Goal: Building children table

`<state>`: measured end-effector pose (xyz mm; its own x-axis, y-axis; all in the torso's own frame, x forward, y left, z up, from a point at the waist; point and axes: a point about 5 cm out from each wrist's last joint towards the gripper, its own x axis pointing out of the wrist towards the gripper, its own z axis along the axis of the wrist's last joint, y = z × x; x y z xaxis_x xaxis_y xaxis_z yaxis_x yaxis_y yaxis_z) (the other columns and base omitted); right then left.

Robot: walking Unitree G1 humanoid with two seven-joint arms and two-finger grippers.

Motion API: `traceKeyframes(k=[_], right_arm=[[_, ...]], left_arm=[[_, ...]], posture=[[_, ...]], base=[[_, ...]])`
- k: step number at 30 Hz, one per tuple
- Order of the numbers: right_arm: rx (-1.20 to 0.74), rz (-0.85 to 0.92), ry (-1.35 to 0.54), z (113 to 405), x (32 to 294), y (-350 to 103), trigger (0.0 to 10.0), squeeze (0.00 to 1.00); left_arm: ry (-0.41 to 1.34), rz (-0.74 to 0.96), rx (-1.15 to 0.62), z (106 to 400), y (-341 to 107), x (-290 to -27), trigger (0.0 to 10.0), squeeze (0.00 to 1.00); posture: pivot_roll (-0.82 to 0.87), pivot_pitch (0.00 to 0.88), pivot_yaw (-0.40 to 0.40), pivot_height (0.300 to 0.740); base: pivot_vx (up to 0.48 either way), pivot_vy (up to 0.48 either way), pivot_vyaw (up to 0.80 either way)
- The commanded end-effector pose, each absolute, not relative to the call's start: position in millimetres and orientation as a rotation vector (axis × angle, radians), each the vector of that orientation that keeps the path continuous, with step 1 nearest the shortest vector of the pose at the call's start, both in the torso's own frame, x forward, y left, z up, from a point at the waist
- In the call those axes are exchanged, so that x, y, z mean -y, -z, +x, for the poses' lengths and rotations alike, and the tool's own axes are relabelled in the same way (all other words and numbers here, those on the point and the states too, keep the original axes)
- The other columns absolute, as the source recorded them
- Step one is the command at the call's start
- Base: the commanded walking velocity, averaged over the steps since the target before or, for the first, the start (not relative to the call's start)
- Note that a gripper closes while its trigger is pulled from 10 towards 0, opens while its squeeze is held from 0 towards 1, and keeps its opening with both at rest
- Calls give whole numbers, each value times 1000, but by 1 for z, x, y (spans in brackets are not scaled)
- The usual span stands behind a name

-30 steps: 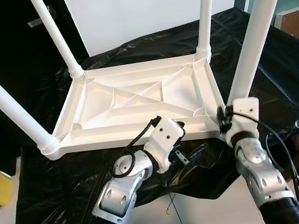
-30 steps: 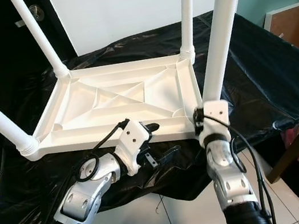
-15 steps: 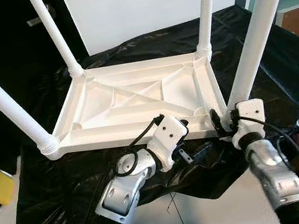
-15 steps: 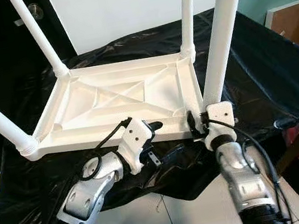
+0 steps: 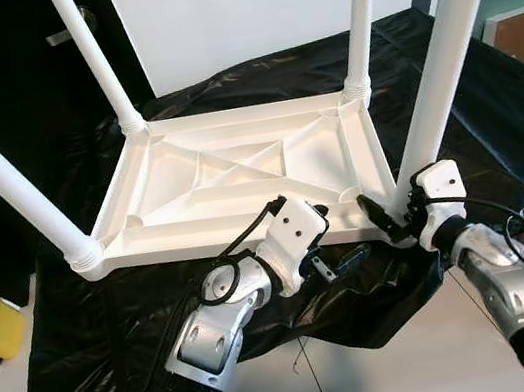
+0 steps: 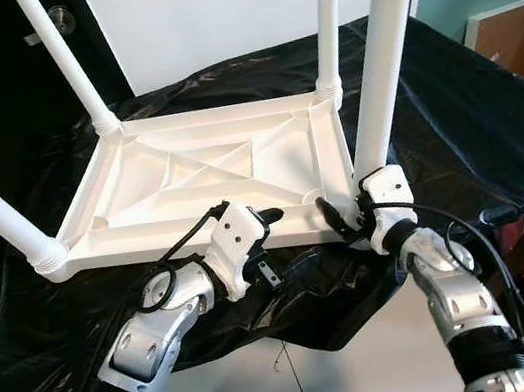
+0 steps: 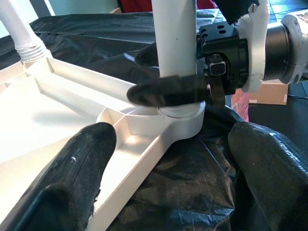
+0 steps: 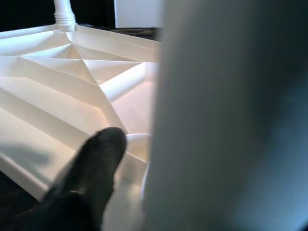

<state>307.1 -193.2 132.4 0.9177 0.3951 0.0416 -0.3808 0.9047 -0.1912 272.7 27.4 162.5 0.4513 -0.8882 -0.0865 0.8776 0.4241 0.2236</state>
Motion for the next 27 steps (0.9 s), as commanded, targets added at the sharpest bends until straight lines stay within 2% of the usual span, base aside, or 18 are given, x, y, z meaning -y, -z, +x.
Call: traceKeyframes(k=[1, 2, 11, 12, 27], right_arm=[[71, -180, -446, 308, 186, -129, 235, 0], [60, -183, -458, 309, 186, -128, 0, 0], [24, -170, -490, 307, 187, -119, 0, 0], [12, -163, -481, 307, 188, -116, 10000, 0], [2, -109, -376, 306, 187, -111, 10000, 0]], left_arm=[[1135, 258, 38, 274, -161, -28, 10000, 0], [1133, 261, 40, 275, -162, -29, 10000, 0], [1129, 267, 44, 277, -163, -30, 10000, 0], [1125, 265, 43, 277, -163, -30, 10000, 0], [1112, 267, 32, 278, -161, -34, 10000, 0]], posture=[[-211, 32, 35, 740], [-212, 27, 37, 740], [-208, 35, 38, 740], [-208, 36, 38, 740], [-200, 59, 34, 740]], base=[[0, 0, 0], [0, 0, 0], [0, 0, 0], [0, 0, 0], [0, 0, 0]])
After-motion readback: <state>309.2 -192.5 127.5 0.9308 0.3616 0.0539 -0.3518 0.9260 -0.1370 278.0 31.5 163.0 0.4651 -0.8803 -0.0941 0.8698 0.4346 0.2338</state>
